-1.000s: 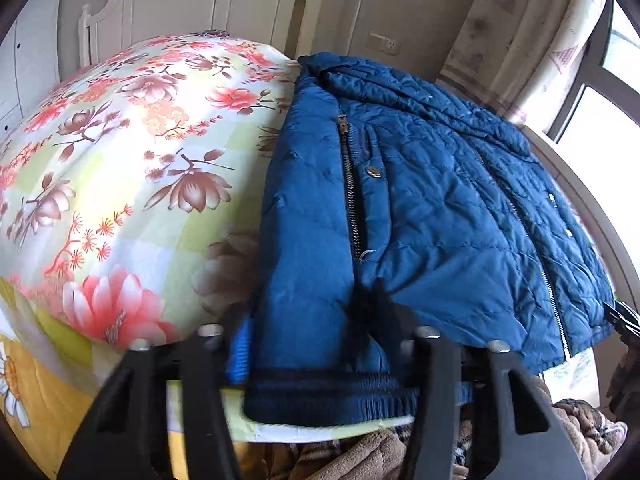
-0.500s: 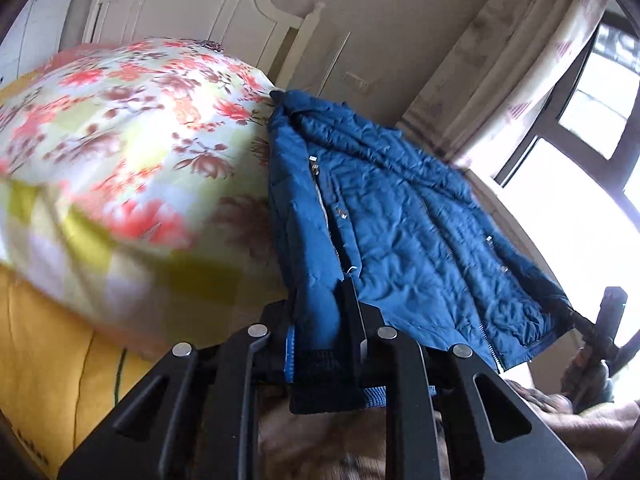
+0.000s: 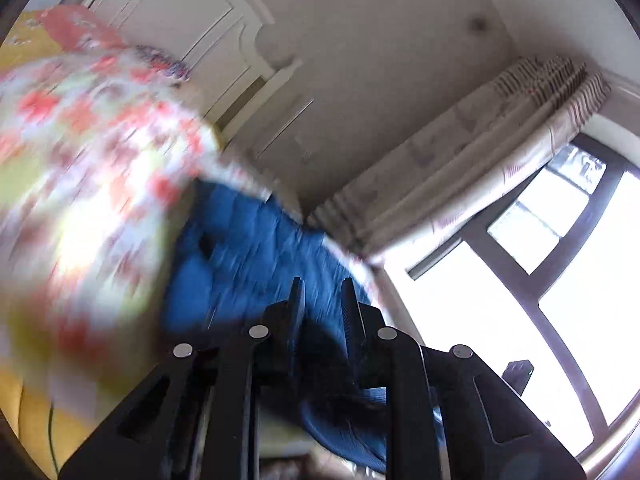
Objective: Fold large clothes
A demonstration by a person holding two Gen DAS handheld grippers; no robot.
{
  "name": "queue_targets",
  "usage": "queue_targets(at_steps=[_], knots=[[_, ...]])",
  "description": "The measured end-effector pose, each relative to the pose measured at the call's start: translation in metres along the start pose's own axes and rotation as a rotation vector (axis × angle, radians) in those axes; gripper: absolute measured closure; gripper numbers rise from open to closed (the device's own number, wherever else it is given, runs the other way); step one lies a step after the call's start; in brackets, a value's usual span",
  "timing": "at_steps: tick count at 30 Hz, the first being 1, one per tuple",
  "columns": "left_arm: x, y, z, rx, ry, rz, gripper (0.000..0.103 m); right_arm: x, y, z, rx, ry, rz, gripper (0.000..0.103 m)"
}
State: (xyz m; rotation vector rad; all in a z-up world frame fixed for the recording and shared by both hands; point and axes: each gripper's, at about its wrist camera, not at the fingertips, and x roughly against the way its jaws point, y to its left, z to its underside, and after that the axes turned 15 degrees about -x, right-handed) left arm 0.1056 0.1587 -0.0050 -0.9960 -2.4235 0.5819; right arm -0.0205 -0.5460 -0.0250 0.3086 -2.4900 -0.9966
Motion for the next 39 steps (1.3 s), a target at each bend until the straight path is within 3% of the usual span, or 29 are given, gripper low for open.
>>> queue_targets(at_steps=[3,5,8,13,15,17,20,23,26,32,39], knots=[[-0.058,0.01,-0.055,0.025,0.016,-0.039,0.085,-0.056,-0.006,-0.047,-0.076,0.039,0.016,0.087],[-0.098,0.017,-0.076,0.016,0.051,-0.117,0.085,-0.099,-0.014,-0.068,-0.132,0.062,0.032,0.087],[-0.157,0.04,-0.093,-0.043,0.099,-0.285,0.084,-0.16,-0.033,-0.09,-0.184,0.078,0.11,0.087],[-0.196,0.092,-0.107,-0.049,0.106,-0.417,0.084,-0.23,-0.085,-0.101,-0.339,0.09,0.243,0.087],[-0.194,0.104,-0.108,-0.066,0.123,-0.41,0.084,-0.243,-0.107,-0.098,-0.39,0.1,0.309,0.076],[-0.195,0.11,-0.104,-0.116,0.173,-0.393,0.084,-0.245,-0.12,-0.095,-0.419,0.119,0.26,0.063],[-0.196,0.121,-0.083,-0.178,0.281,-0.332,0.084,-0.224,-0.122,-0.095,-0.398,0.109,0.219,0.012],[-0.202,0.143,-0.059,-0.136,0.406,-0.252,0.084,-0.188,-0.113,-0.102,-0.268,0.022,0.217,0.011],[-0.211,0.151,-0.043,-0.118,0.464,-0.205,0.084,-0.183,-0.112,-0.104,-0.131,0.066,0.226,0.011],[-0.231,0.139,-0.05,-0.12,0.428,-0.152,0.084,-0.228,-0.109,-0.097,0.06,0.214,0.301,0.012],[-0.231,0.142,-0.073,-0.107,0.392,-0.17,0.084,-0.277,-0.093,-0.108,0.134,0.327,0.274,0.012]])
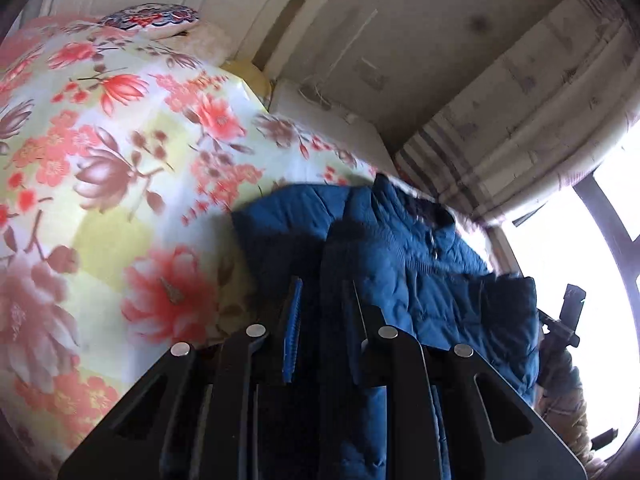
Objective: Fold large clothes
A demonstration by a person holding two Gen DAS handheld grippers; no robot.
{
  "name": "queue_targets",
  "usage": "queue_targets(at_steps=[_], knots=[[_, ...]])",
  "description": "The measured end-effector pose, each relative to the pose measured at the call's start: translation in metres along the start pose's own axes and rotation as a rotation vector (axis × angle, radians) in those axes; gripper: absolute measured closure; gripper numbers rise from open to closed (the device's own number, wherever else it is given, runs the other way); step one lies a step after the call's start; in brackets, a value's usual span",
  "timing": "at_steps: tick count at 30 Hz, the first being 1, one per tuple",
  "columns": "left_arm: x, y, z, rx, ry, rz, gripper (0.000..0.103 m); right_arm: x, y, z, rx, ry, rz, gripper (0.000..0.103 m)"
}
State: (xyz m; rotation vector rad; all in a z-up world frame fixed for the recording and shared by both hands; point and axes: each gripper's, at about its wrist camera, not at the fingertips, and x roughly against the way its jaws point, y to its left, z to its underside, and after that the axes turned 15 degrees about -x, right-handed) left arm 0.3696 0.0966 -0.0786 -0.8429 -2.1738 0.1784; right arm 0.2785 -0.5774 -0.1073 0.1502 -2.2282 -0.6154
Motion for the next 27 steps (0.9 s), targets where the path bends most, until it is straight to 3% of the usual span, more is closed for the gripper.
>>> queue_targets(at_steps=[1,3,4,5,7,15,16,17,18,19,20,22,24,27], knots=[[0.004,0.005,0.0,0.025,-0.014,0.023,0.083,-0.007,0.0,-0.004,0.006,0.014,0.009,0.012],[0.008,0.012,-0.001,0.07,-0.042,0.101,0.071,-0.017,-0.001,-0.009,0.001,0.038,0.012,0.012],[0.008,0.013,-0.001,0.086,-0.045,0.125,0.027,-0.022,-0.003,-0.011,-0.006,0.049,-0.002,0.012],[0.007,0.011,-0.001,0.087,-0.05,0.143,0.004,-0.025,-0.005,-0.011,-0.011,0.055,-0.019,0.012],[0.0,0.004,-0.003,0.062,-0.044,0.195,0.004,-0.029,-0.006,-0.01,-0.022,0.059,-0.042,0.012],[-0.038,-0.028,-0.019,-0.073,0.038,0.177,0.004,-0.032,-0.007,-0.009,-0.04,0.054,-0.061,0.016],[-0.043,-0.034,-0.02,-0.1,0.051,0.164,0.005,-0.031,-0.007,-0.008,-0.041,0.056,-0.064,0.019],[-0.048,-0.041,-0.019,-0.144,0.067,0.132,0.02,-0.031,-0.008,-0.008,-0.042,0.057,-0.074,0.035],[-0.049,-0.046,-0.018,-0.174,0.07,0.084,0.035,-0.029,-0.007,-0.006,-0.036,0.053,-0.09,0.063],[-0.044,-0.052,-0.016,-0.211,0.056,-0.02,0.068,-0.023,-0.005,-0.004,-0.019,0.025,-0.092,0.079],[-0.036,-0.056,-0.013,-0.242,0.029,-0.091,0.084,-0.012,0.0,0.001,0.005,-0.017,-0.091,0.092],[-0.007,-0.063,-0.004,-0.264,-0.069,-0.11,0.085,0.02,0.014,0.013,0.07,-0.139,-0.058,0.097],[0.026,-0.075,0.01,-0.296,-0.142,-0.124,0.085,0.061,0.02,0.03,0.094,-0.225,-0.084,0.098],[0.055,-0.089,0.024,-0.371,-0.146,-0.191,0.089,0.095,0.025,0.048,0.126,-0.26,-0.071,0.098]])
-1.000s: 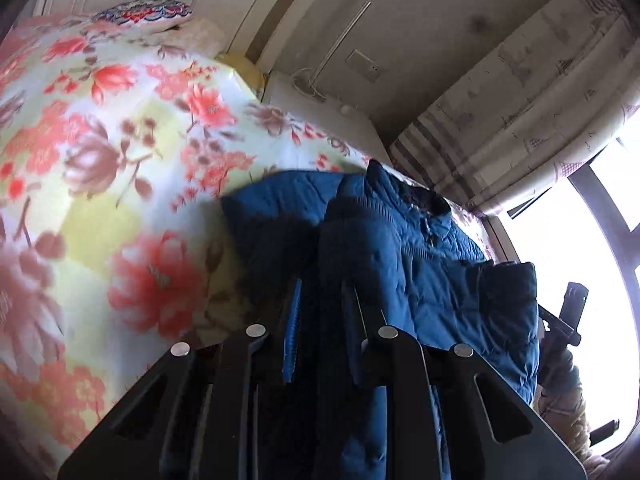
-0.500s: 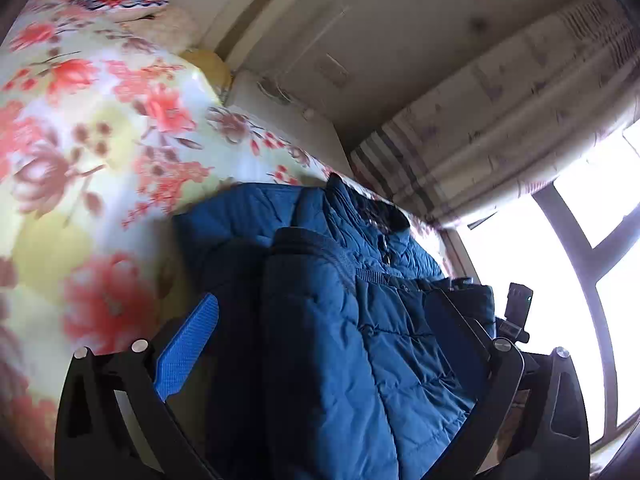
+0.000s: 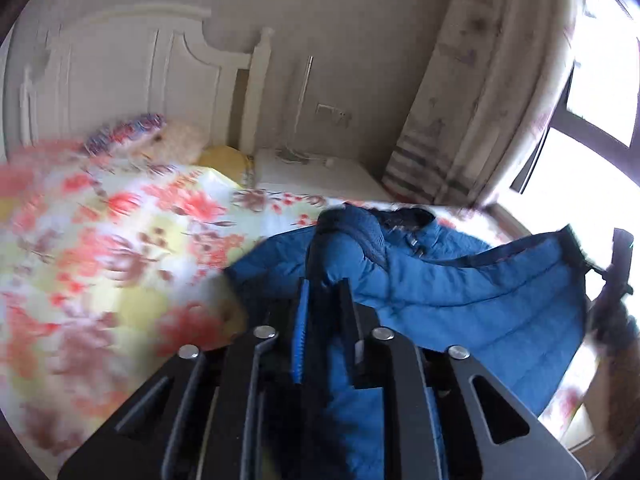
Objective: Fold large clothes
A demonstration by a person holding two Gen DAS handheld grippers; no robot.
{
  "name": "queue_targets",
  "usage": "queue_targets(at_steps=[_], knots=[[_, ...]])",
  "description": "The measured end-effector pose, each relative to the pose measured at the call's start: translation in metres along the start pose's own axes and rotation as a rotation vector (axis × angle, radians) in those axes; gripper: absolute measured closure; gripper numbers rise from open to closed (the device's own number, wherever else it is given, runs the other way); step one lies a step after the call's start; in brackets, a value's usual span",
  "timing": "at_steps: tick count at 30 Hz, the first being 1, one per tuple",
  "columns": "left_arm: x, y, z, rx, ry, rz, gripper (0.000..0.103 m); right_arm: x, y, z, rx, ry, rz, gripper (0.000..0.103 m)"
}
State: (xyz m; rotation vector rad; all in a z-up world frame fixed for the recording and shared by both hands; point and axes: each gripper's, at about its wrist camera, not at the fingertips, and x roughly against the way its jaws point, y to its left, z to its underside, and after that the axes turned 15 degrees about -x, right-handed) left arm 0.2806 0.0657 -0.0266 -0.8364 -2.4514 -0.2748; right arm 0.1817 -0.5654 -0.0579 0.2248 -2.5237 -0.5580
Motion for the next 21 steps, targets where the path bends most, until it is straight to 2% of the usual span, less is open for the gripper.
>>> queue_targets(at_steps=[4,5,6,8,11,12,13,14,15,16,18,21], knots=[[0.011,0.033,-0.025,0.127,-0.048,0.04,0.091,0.0,-0.002,-0.02,-0.051,0.013,-0.01,0.098],[0.006,0.043,-0.038,0.155,-0.042,0.097,0.091,-0.003,0.0,-0.029,-0.059,0.017,-0.028,0.098],[-0.003,0.047,-0.046,0.167,-0.02,0.158,0.091,-0.011,0.003,-0.038,-0.056,0.028,-0.03,0.098],[-0.018,0.053,-0.053,0.172,-0.004,0.122,0.09,-0.024,0.006,-0.043,-0.048,0.051,-0.015,0.098],[-0.053,0.051,-0.032,0.183,0.111,0.245,0.088,-0.038,0.002,-0.03,-0.043,0.085,0.028,0.097],[-0.061,0.049,-0.023,0.172,0.14,0.248,0.086,-0.039,-0.004,-0.023,-0.057,0.089,0.036,0.097],[-0.071,0.048,-0.012,0.168,0.171,0.258,0.067,-0.042,-0.01,-0.019,-0.078,0.093,0.034,0.097],[-0.081,0.049,-0.002,0.186,0.194,0.261,0.033,-0.044,-0.019,-0.014,-0.111,0.099,0.027,0.097],[-0.086,0.05,0.006,0.212,0.191,0.293,0.016,-0.046,-0.027,-0.011,-0.137,0.109,0.029,0.096],[-0.092,0.052,0.012,0.247,0.171,0.343,0.005,-0.048,-0.029,-0.008,-0.146,0.117,0.033,0.096],[-0.097,0.056,0.016,0.285,0.155,0.387,0.005,-0.052,-0.03,-0.004,-0.14,0.131,0.048,0.096],[-0.093,0.055,0.01,0.263,0.085,0.383,0.009,-0.055,-0.025,-0.002,-0.123,0.136,0.061,0.096]])
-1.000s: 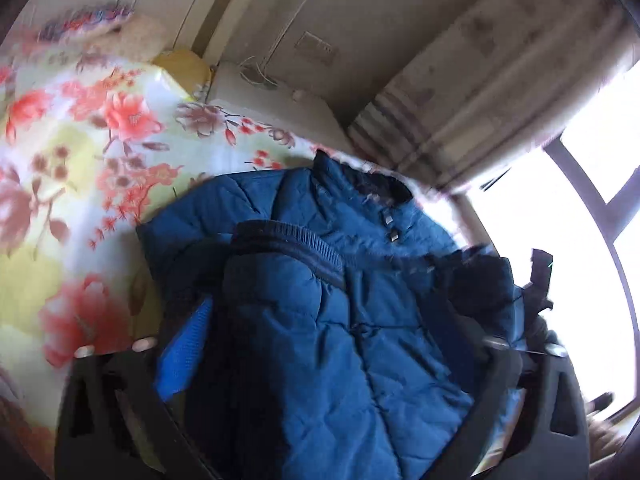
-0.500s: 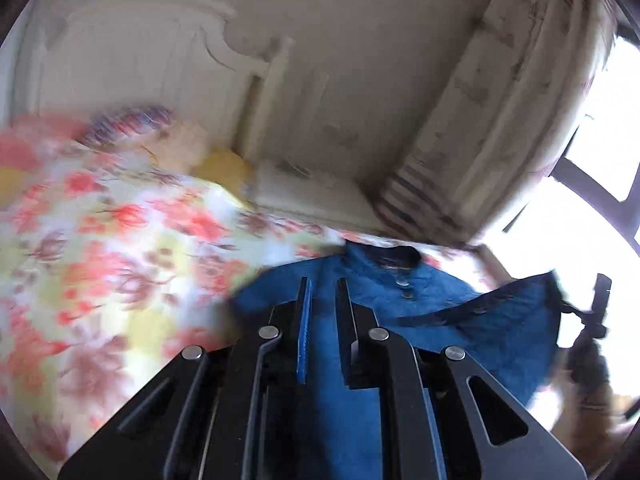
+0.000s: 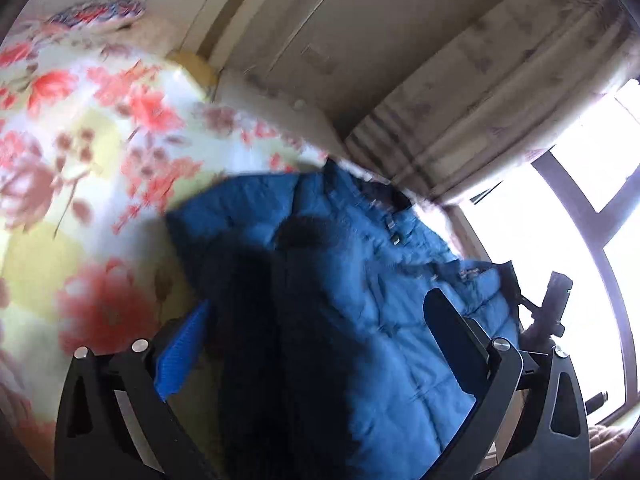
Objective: Fold large clothes
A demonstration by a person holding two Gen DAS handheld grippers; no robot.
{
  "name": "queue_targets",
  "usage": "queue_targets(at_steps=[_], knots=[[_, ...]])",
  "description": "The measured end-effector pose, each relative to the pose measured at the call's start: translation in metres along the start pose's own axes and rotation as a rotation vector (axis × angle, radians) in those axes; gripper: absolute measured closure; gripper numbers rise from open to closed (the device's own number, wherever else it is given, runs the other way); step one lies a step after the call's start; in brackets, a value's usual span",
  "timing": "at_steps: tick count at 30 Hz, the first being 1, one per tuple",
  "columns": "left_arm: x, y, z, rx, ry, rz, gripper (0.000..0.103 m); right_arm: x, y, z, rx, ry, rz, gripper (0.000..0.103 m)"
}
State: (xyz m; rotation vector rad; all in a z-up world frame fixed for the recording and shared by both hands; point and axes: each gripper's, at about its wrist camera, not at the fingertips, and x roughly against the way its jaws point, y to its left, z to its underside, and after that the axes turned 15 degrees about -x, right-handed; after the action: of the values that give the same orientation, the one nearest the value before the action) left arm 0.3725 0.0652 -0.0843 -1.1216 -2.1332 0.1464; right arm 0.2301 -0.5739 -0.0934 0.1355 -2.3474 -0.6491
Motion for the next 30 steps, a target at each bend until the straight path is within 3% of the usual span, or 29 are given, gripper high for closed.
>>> queue_targets(at_steps=[2,3,4,5,7,10,12,15,18,21,23,24,26,30], knots=[[-0.001,-0.011,-0.003,-0.064,0.004,-0.043,0.042,0.0,0.002,0.0,0.001,-0.001,0.003,0.096],[-0.006,-0.021,-0.004,-0.114,0.042,-0.095,0.05,0.0,0.001,0.001,-0.004,-0.003,-0.001,0.096],[-0.009,-0.028,-0.004,-0.155,0.059,-0.168,0.072,0.0,-0.001,0.002,-0.009,-0.004,-0.003,0.096],[-0.01,-0.036,-0.005,-0.192,0.063,-0.226,0.082,0.002,-0.002,0.003,-0.012,-0.009,-0.004,0.096],[0.009,-0.065,-0.004,-0.27,0.003,-0.299,0.085,0.013,-0.002,0.007,-0.022,-0.043,-0.015,0.097],[0.058,-0.098,-0.022,-0.313,-0.155,-0.281,0.085,0.048,0.013,0.003,-0.049,-0.12,-0.08,0.098],[0.072,-0.101,-0.054,-0.317,-0.184,-0.274,0.085,0.069,0.028,-0.025,-0.041,-0.19,-0.1,0.098],[0.049,-0.071,-0.119,-0.259,-0.128,-0.327,0.085,0.057,0.035,-0.08,-0.041,-0.21,-0.053,0.098],[-0.007,-0.023,-0.153,-0.166,-0.01,-0.358,0.085,-0.005,0.021,-0.131,-0.097,-0.117,0.038,0.098],[-0.082,0.017,-0.135,-0.118,0.146,-0.457,0.085,-0.084,0.001,-0.134,-0.148,0.026,0.141,0.097],[-0.126,0.037,-0.102,-0.13,0.203,-0.523,0.084,-0.138,-0.016,-0.11,-0.125,0.092,0.279,0.094],[-0.132,0.047,-0.095,-0.099,0.193,-0.501,0.084,-0.156,-0.03,-0.097,-0.17,0.122,0.263,0.092],[-0.118,0.052,-0.095,-0.067,0.113,-0.476,0.084,-0.157,-0.043,-0.091,-0.238,0.096,0.213,0.093],[-0.106,0.042,-0.102,-0.13,0.092,-0.471,0.084,-0.151,-0.046,-0.091,-0.243,0.075,0.2,0.093]])
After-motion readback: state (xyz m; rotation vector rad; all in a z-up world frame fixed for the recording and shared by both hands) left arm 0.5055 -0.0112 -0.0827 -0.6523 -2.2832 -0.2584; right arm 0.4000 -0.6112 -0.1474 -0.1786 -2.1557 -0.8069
